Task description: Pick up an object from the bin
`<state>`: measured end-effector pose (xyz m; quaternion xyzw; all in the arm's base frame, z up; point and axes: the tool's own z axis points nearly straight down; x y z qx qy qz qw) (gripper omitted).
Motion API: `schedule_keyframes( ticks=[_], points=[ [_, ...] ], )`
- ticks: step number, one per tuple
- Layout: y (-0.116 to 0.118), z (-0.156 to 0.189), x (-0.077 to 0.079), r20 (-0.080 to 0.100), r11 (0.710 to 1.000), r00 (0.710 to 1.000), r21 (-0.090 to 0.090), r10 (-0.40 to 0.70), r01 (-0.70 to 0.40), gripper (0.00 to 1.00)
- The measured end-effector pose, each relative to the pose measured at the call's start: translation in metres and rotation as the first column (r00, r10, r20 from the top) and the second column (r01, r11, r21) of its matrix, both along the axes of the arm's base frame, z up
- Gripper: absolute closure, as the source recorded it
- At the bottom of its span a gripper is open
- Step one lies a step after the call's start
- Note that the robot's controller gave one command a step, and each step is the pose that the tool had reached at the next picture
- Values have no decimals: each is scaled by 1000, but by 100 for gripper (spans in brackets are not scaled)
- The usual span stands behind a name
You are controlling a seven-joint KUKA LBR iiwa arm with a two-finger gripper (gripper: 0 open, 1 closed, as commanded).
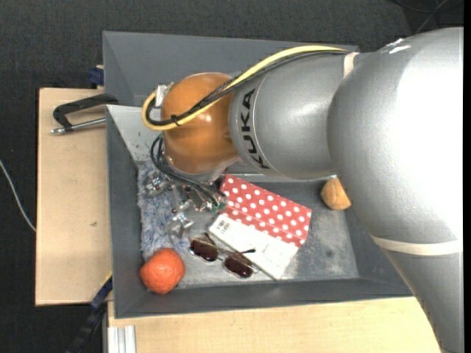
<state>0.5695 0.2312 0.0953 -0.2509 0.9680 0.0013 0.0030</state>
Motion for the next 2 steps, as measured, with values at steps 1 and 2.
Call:
schedule_keyframes(
  ticks=[1, 2],
  points=[
    [-15, 6, 8, 3, 954, 954, -2, 298, -298, 0],
    [-10, -23, 14, 4, 925, 925, -1, 380, -380, 0]
  ],
)
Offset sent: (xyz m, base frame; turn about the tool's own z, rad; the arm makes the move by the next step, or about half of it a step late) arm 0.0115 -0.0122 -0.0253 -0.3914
